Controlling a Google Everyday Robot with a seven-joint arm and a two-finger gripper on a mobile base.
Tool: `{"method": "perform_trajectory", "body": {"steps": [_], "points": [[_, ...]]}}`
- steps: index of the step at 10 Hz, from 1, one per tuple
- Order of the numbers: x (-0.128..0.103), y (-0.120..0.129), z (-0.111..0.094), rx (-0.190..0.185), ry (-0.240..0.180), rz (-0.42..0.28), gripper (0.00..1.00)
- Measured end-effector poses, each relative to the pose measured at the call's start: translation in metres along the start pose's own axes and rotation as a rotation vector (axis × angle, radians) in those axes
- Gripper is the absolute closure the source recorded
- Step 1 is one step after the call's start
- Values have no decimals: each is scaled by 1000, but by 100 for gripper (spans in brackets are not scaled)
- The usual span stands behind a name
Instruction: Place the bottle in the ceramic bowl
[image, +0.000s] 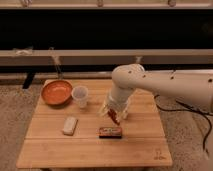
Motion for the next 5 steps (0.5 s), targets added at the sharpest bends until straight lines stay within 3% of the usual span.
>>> {"method": "perform_trajectory", "body": {"steps": [2,5], "points": [[10,-9,-31,5,-26,-16,35],[16,-14,-43,27,-47,-58,35]]}}
